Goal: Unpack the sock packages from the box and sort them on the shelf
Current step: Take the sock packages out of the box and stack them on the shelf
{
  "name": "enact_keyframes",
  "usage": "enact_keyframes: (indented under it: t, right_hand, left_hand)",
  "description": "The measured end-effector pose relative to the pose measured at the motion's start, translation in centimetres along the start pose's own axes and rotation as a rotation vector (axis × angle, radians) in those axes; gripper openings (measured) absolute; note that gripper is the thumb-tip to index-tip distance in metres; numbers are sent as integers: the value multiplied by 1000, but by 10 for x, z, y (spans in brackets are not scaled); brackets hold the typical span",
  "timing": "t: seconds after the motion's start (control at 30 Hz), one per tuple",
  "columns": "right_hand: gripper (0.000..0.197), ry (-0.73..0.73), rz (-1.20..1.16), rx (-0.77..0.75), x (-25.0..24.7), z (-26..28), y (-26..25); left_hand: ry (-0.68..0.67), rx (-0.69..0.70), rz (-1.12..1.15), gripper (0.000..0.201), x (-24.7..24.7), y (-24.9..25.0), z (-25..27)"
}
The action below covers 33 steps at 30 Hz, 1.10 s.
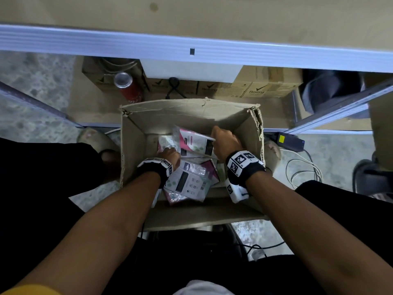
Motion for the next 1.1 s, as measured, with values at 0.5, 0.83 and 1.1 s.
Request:
enact_keyframes:
  t: [0.5, 0.83, 1.1]
  right_hand:
    - [20, -8, 72, -49, -2, 3, -7]
    - [17, 75, 145, -192, -58, 27, -45]
    - [22, 207, 213, -250, -139, 79, -74]
  left_hand:
    - [-58, -17, 155, 16, -27, 8, 23]
    - [145, 42, 180, 19, -100, 46, 76]
    - [345, 168, 86, 31, -198, 70, 161]
Point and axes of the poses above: each hand's wrist, its own z-axis away from the middle knuckle, its own x-axis out of the palm, y = z × x, the point moved 6 cm from there along -z, towards the middle knuckle, and after that the axes turned 1 degree about -x, right-handed, at the moved point
